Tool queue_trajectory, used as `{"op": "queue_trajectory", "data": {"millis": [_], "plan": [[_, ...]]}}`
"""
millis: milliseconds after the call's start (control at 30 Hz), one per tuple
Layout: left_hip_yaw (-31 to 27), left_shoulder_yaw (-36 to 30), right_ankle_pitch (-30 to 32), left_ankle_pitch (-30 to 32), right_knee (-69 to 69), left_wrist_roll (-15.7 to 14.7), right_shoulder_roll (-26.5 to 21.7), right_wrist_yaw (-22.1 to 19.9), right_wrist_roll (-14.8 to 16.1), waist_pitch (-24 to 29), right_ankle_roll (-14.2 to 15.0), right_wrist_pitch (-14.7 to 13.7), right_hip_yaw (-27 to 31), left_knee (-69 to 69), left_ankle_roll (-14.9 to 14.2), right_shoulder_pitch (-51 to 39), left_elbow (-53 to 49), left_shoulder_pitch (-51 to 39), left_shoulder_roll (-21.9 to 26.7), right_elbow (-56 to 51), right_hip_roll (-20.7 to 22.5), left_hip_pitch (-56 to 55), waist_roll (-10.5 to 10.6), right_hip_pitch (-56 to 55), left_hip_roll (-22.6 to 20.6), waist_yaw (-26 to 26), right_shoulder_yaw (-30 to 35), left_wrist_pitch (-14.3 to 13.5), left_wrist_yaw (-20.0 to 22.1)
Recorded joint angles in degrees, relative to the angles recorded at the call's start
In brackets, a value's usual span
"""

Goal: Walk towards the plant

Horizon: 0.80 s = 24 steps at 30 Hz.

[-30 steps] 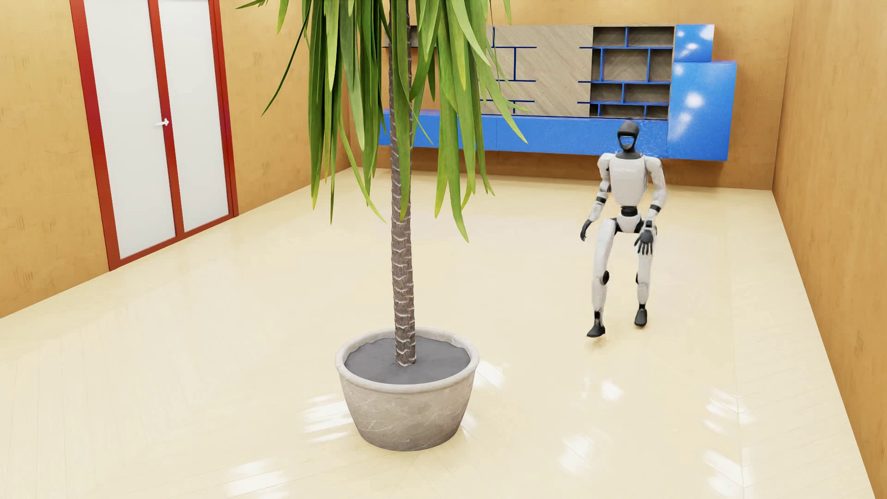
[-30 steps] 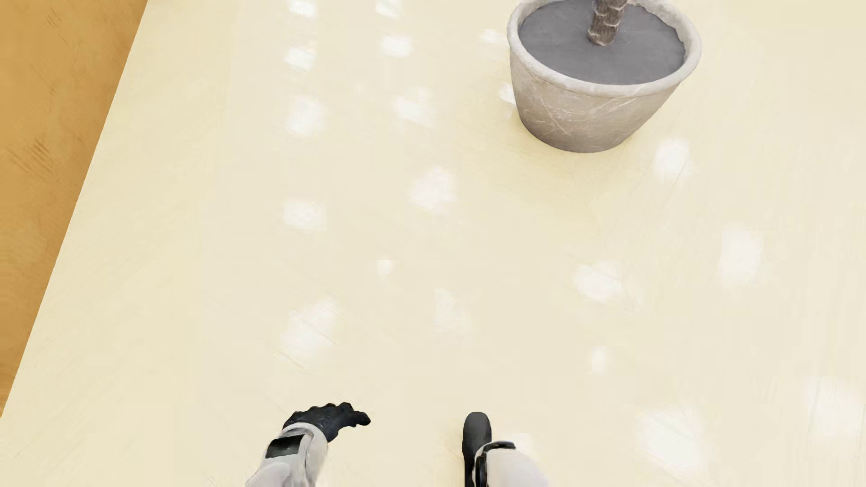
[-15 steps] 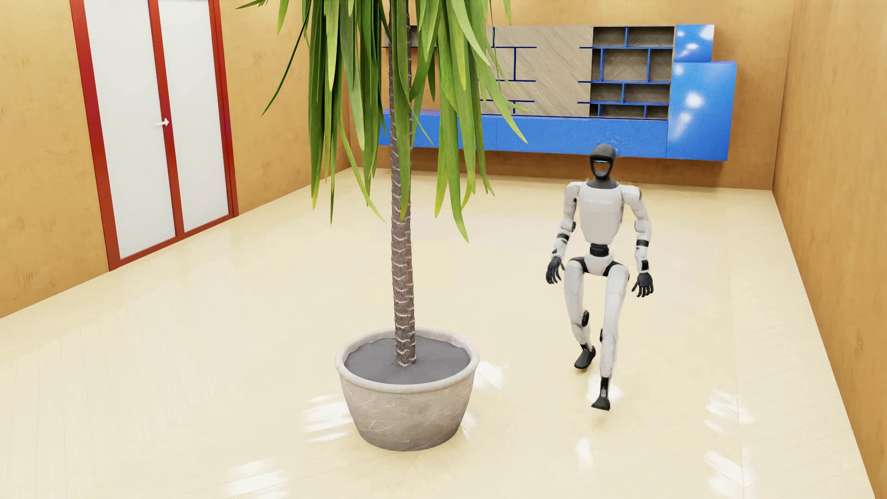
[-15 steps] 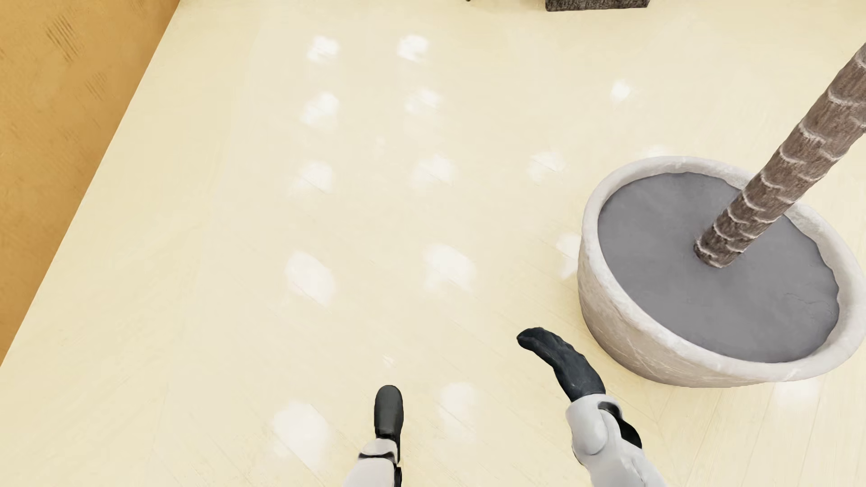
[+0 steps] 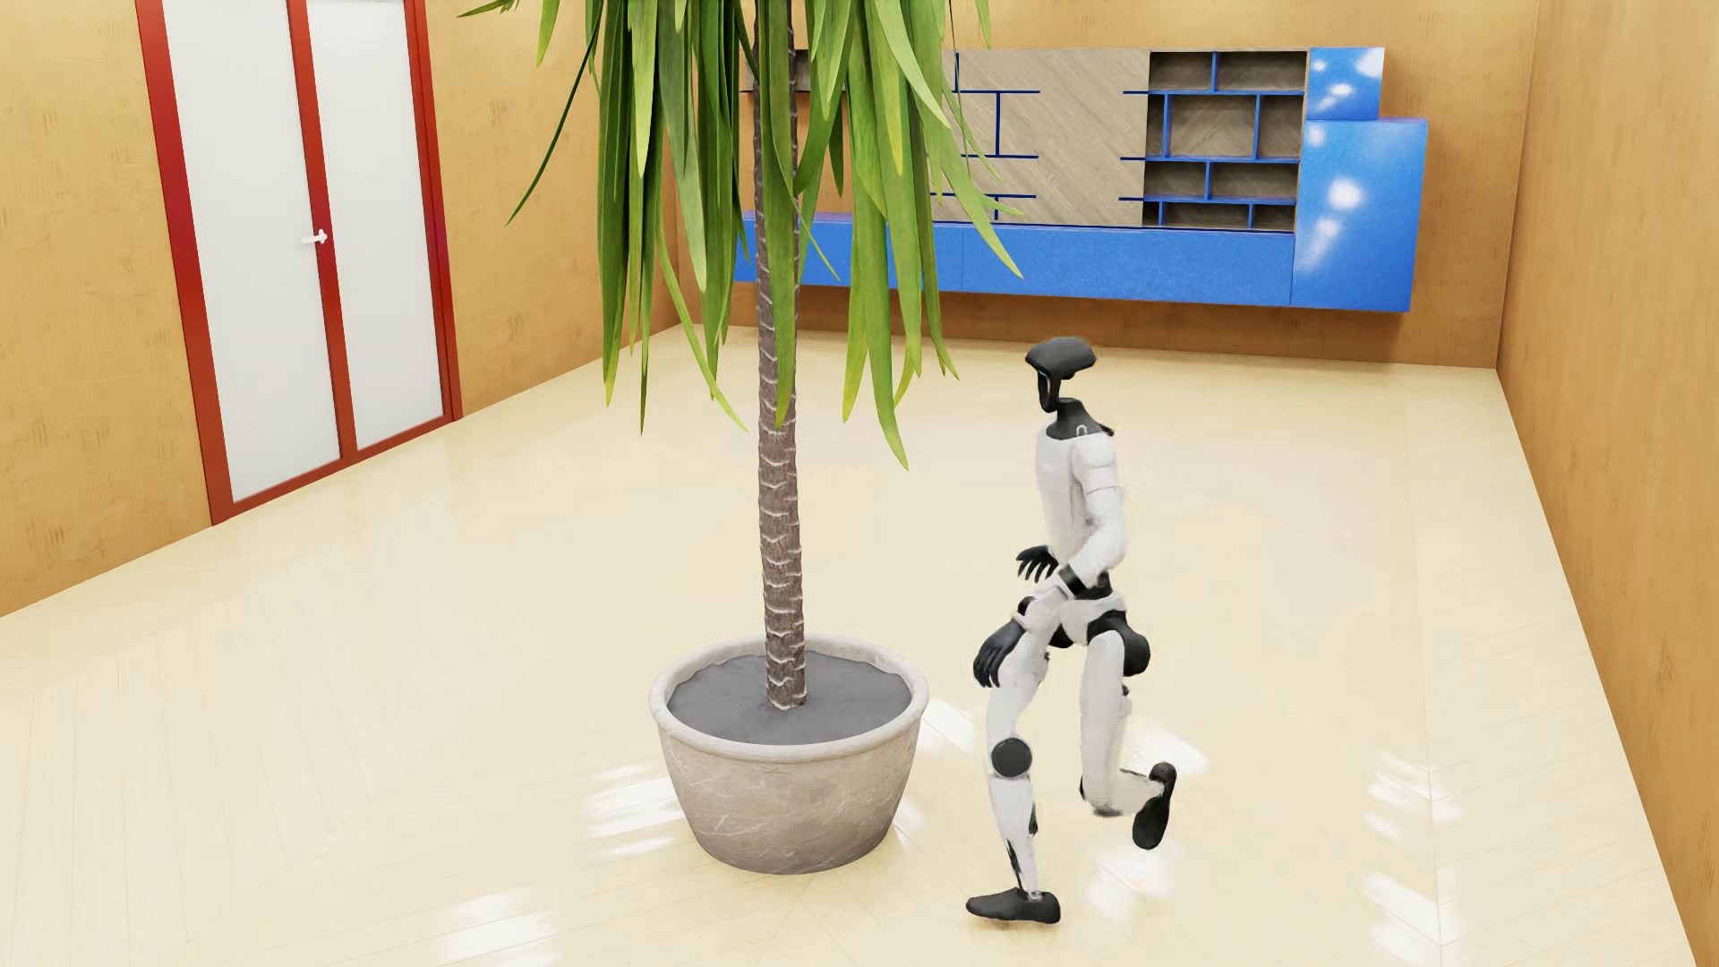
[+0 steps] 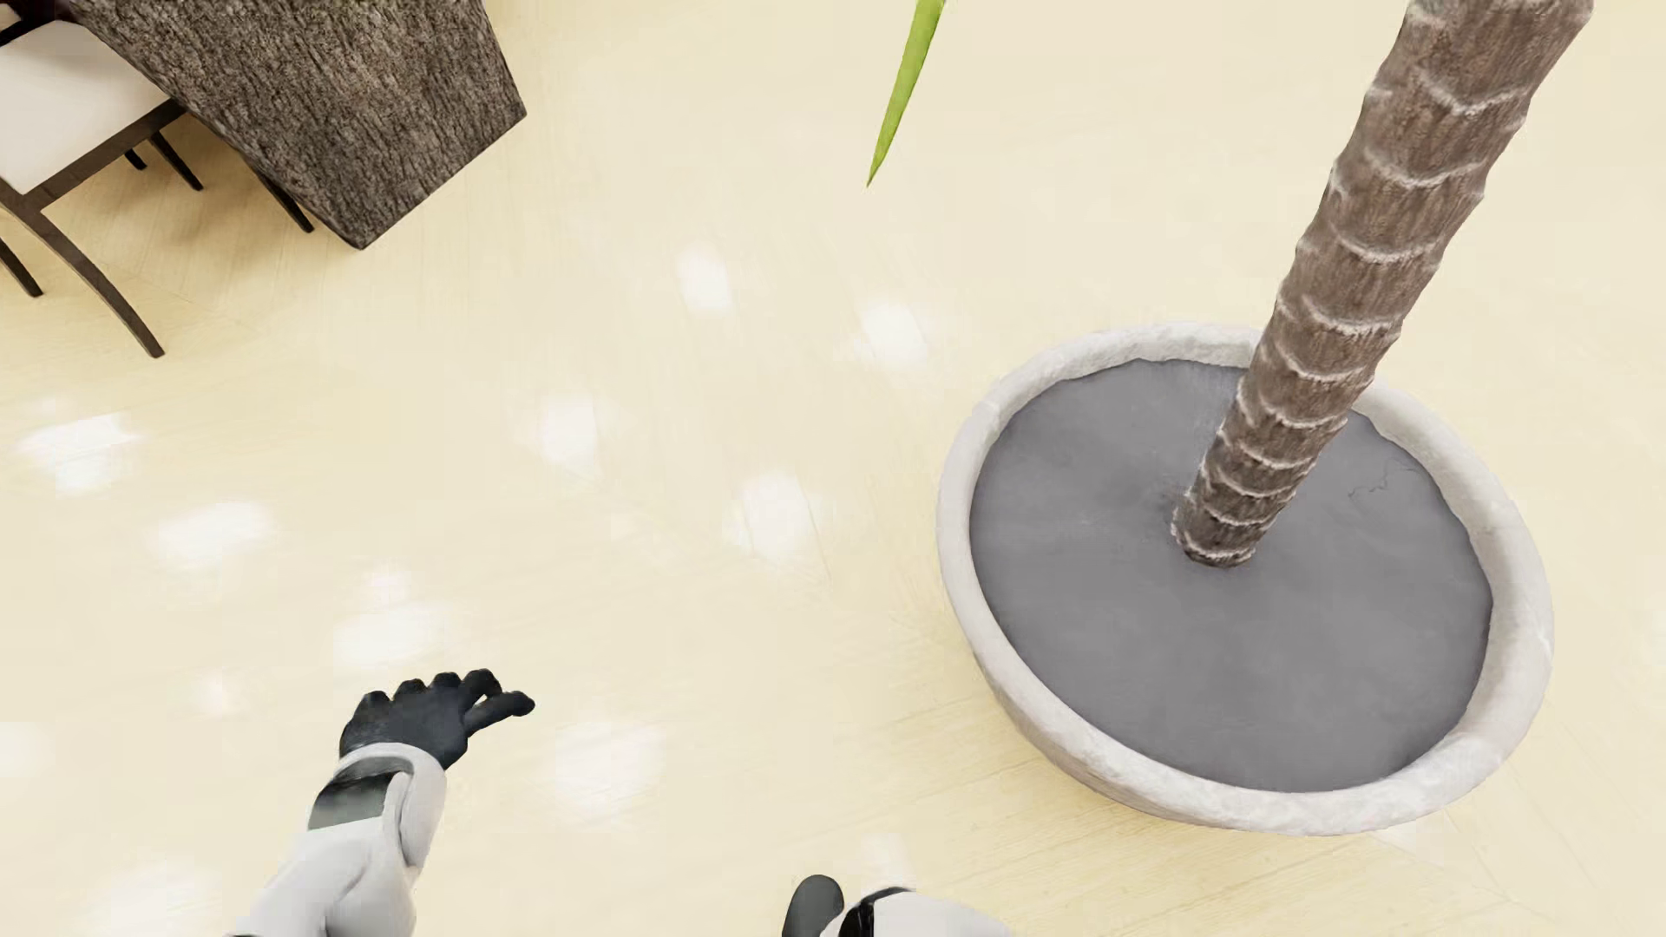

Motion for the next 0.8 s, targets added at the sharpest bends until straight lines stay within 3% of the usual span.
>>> {"op": "queue_trajectory", "data": {"millis": [33,67,100,133,167,200,233,267,300,333,367,400,433,500,567,600,633,667,733,800], "plan": [[-2.09,4.44,-4.64,-0.30,8.56,0.28,2.31,-2.90,1.89,1.06,0.00,-0.28,3.22,13.82,1.30,-2.77,-1.46,2.02,1.73,0.94,-0.96,-6.63,-0.24,-1.88,5.01,-1.70,-4.27,1.20,5.62],[-4.30,10.62,-7.17,-3.33,14.35,-1.92,2.78,-5.37,3.24,1.96,0.00,-0.23,7.54,20.95,8.61,-7.69,-2.78,7.00,0.86,2.13,-0.05,-13.66,-0.44,-3.68,11.09,-1.98,-5.40,1.98,11.16],[-7.54,15.12,-8.01,-6.21,16.85,-6.09,1.70,-4.85,3.49,2.34,0.00,-1.81,12.62,20.07,12.40,-11.55,-2.93,12.06,-0.58,3.42,2.36,-20.04,-0.76,-4.72,15.83,-0.89,-2.77,1.92,13.37],[-11.85,16.78,-7.29,-7.24,16.82,-8.85,-0.66,-1.35,0.10,2.33,0.00,-4.12,18.19,13.06,15.86,-14.59,-1.84,17.34,-2.11,4.96,5.42,-25.73,-1.17,-4.76,17.94,1.16,4.29,1.41,11.89],[-16.60,16.24,-6.18,-8.85,16.38,-8.38,-4.88,4.93,-7.23,2.07,0.00,-6.95,23.68,1.00,16.00,-15.81,0.31,21.18,-3.15,6.40,8.12,-28.54,-1.61,-4.43,17.97,3.63,13.52,1.22,7.27],[-23.87,15.63,-6.08,-5.99,16.48,-5.62,-9.42,12.62,-16.59,1.72,-0.02,-8.41,27.11,-13.10,15.23,-17.61,1.82,24.79,-4.61,6.86,9.69,-28.81,-2.07,-3.89,16.43,6.30,22.56,1.17,2.66],[-39.24,16.19,-7.82,5.18,17.14,-3.04,-12.99,20.93,-23.89,1.27,-0.30,-8.99,28.76,-24.60,5.82,-20.07,2.43,27.97,-7.73,6.07,9.50,-26.40,-2.68,-3.31,11.44,9.02,30.01,1.11,-0.19],[-49.68,18.52,-9.83,0.50,19.81,-1.76,-14.48,27.84,-27.23,0.88,1.40,-9.07,32.49,-29.13,-5.54,-23.14,2.13,31.12,-11.42,4.95,10.69,-19.36,-2.91,-4.32,7.32,10.57,36.15,1.21,-0.90],[-46.45,21.00,-10.62,-7.63,23.22,-1.25,-15.09,31.08,-27.22,0.84,5.42,-8.67,38.48,-31.68,-6.08,-26.33,1.68,33.19,-16.10,3.83,12.37,-13.89,-2.98,-5.98,7.31,11.11,40.42,1.22,-0.17],[-35.49,22.58,-10.52,-13.46,25.17,-0.41,-15.22,30.26,-25.51,0.89,7.57,-7.81,39.66,-34.69,-6.11,-28.71,2.11,33.24,-20.89,3.24,11.05,-10.17,-3.24,-7.79,9.74,11.70,42.52,1.46,1.25],[-27.68,23.05,-10.21,-15.96,24.30,0.90,-14.77,26.93,-24.14,0.72,6.76,-6.35,32.57,-39.05,-6.11,-29.61,3.84,31.17,-24.93,3.32,4.99,-6.96,-3.73,-9.19,10.01,12.62,42.49,2.38,2.69],[-24.34,22.43,-9.73,-15.43,22.46,1.95,-14.11,23.28,-24.03,0.35,5.63,-4.47,24.24,-43.68,-6.11,-29.15,6.53,27.87,-28.03,3.71,-1.14,-4.48,-4.20,-8.92,8.53,13.29,41.26,3.70,3.22],[-22.10,20.71,-9.35,-14.22,21.51,2.26,-13.37,20.88,-24.52,-0.08,7.50,-2.78,18.58,-46.75,-6.11,-28.20,9.18,24.33,-29.81,4.43,-4.91,-2.94,-4.46,-8.04,7.36,13.53,39.93,4.36,2.05],[-17.03,14.72,-11.28,-14.05,26.02,1.47,-12.81,20.45,-23.39,-0.67,8.44,-0.44,16.31,-45.71,-5.83,-26.98,11.72,17.82,-29.29,7.32,-8.02,-3.35,-4.48,-6.95,6.82,13.49,37.24,0.76,-2.83],[-13.70,12.85,-11.76,-13.52,28.56,-0.68,-13.13,20.49,-20.38,-1.26,2.94,1.82,9.12,-44.75,-4.73,-26.17,11.02,13.31,-27.89,12.80,-13.93,-4.25,-4.83,-1.52,6.14,13.51,34.24,-3.62,-2.62],[-12.19,14.46,-10.64,-13.22,23.99,-2.30,-13.16,20.08,-19.89,-1.63,9.71,3.43,5.81,-45.29,-4.29,-25.91,10.22,12.44,-27.21,16.24,-15.02,-3.71,-5.01,3.57,6.14,13.36,33.60,-4.55,-0.78],[-10.63,16.41,-16.68,-13.70,15.61,-3.36,-13.33,19.78,-20.19,-1.93,11.26,5.51,6.03,-44.89,-3.86,-26.18,9.57,11.73,-27.25,19.79,-12.82,-3.08,-5.13,8.16,6.10,13.11,33.71,-4.62,1.74],[-9.20,18.36,-18.32,-13.84,9.18,-4.30,-12.91,19.36,-20.61,-2.12,10.92,7.15,6.30,-44.11,-3.56,-26.73,8.65,11.36,-26.86,23.41,-10.16,-2.53,-5.05,11.37,7.17,13.13,34.03,-4.33,4.68],[-5.58,23.99,-14.51,-13.01,3.38,-7.69,-11.43,17.58,-20.20,-1.90,9.65,9.66,8.81,-38.79,-2.72,-28.27,7.66,12.76,-26.76,31.21,-4.54,-2.95,-3.89,13.31,12.17,13.68,34.26,-3.83,11.14],[-3.33,25.16,-11.66,-8.37,-0.46,-11.20,-11.19,18.31,-21.06,-1.38,9.17,12.05,11.95,-29.40,-1.19,-29.51,9.86,14.34,-26.27,37.82,0.20,-5.19,-2.40,15.19,18.29,14.26,35.49,-2.61,12.85]]}}
